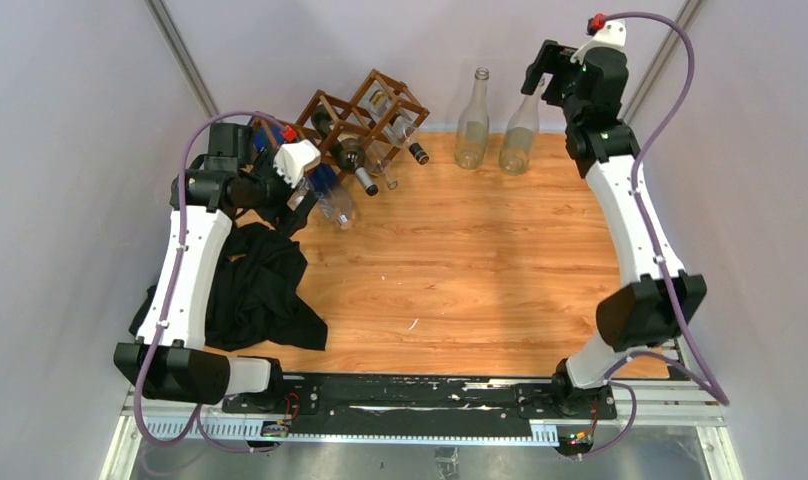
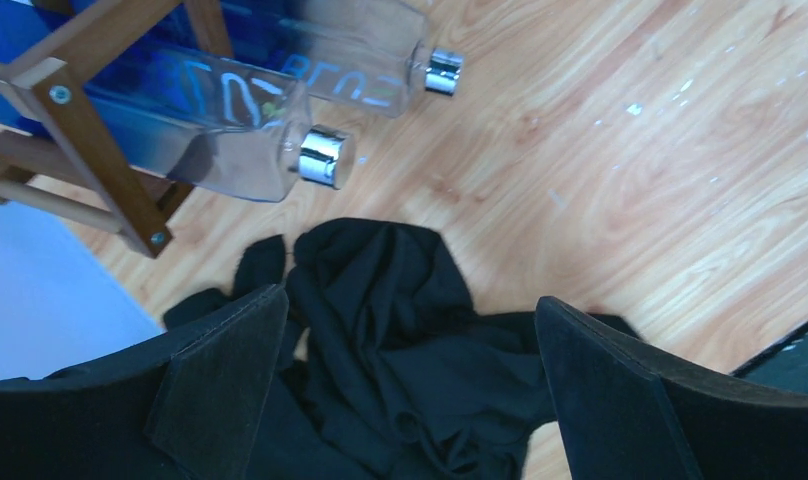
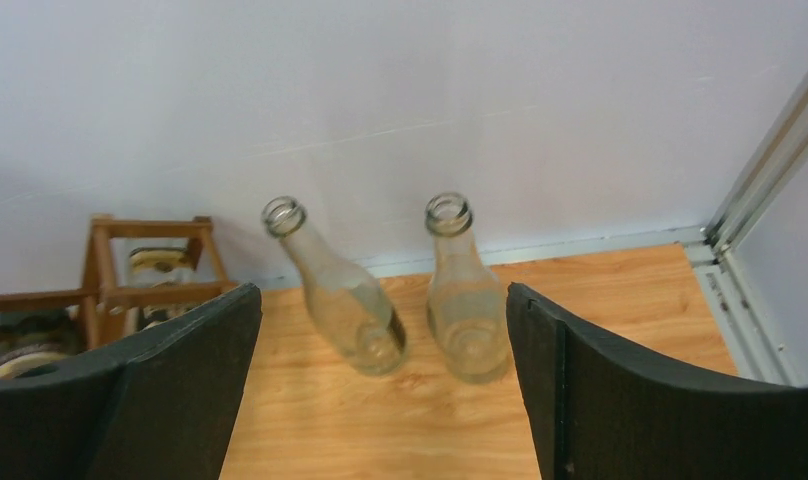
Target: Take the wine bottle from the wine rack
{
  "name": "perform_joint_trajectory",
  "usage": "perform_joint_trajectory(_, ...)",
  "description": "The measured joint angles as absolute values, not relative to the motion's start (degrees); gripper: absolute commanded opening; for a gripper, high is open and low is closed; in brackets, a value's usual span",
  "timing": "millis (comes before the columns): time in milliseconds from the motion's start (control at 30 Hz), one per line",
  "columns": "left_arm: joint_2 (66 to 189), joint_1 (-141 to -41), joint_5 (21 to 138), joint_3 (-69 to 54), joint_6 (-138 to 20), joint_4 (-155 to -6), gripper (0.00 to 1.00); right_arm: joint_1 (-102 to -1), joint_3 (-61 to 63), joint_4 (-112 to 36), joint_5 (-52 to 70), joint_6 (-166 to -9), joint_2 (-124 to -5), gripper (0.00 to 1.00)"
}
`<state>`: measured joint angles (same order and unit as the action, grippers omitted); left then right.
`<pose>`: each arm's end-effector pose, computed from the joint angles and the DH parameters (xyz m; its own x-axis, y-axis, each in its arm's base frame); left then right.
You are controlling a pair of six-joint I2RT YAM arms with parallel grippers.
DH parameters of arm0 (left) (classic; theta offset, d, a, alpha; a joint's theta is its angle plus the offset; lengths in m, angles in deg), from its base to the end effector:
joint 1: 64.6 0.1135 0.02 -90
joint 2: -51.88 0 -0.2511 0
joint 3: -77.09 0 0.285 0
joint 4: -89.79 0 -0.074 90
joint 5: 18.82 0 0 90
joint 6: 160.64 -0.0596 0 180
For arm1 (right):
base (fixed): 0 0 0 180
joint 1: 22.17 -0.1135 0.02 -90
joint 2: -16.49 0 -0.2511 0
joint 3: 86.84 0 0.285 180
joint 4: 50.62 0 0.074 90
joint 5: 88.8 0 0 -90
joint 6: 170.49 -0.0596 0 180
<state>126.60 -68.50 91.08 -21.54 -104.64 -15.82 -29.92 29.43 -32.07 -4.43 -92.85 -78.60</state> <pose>0.2951 -0.0404 0.3709 -0.4814 0.5598 -0.6744 0.6625 0.7362 0.1382 0.4380 0.0537 0.4727 0.0365 0.2199 -0.9748 -0.0460 0.9748 0.2182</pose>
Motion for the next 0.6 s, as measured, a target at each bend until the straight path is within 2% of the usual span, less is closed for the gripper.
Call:
perform_joint_trajectory(167,126.6,-67.7,89.4,-21.5,-114.8,-15.7,1.0,-34.2,20.9,-30.3,-3.2,-95.9,-69.6,0.96)
perform_joint_trajectory(400,126.9,-67.6,87.5,-21.1,-132.6,-15.9,1.0,-46.8,6.7,-28.5,-2.0,-98.7,-61.9,0.96)
perform_joint_trajectory(600,125.4,-67.4,86.7,-10.7,-154.9,-20.5,1.0,-53.0,-0.3,-27.7,-1.5,-100.5,-58.9,0.96)
